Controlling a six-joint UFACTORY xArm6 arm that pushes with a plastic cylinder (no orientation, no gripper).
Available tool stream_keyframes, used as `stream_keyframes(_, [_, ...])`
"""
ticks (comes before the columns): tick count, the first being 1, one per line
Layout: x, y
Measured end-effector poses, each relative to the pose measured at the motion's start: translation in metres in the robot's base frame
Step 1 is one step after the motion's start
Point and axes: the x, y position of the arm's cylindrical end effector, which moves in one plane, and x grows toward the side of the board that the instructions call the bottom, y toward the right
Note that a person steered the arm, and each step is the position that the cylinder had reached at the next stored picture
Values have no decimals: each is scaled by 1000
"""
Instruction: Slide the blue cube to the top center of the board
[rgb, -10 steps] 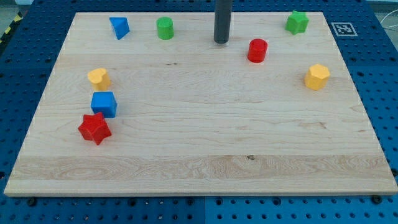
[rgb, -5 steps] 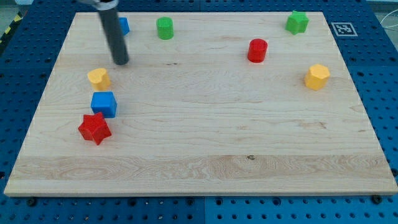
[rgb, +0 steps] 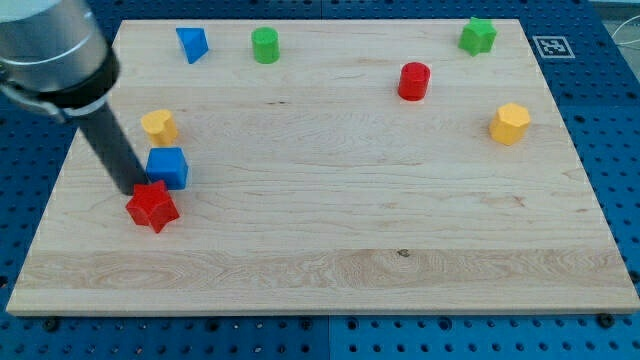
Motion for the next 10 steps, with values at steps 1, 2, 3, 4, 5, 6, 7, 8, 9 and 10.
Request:
stream_keyframes(1, [-10, 36])
stream_keyframes(2, [-18, 75])
stream_keyframes(3, [-37, 100])
stream_keyframes(4, [-56, 112])
stream_keyframes(5, [-57, 92])
stream_keyframes(6, [-58, 71])
stream_keyframes(7, [-80, 85])
stream_keyframes(8, [-90, 123])
stream_keyframes(9, [-106, 156])
stream_keyframes(10, [-124, 183])
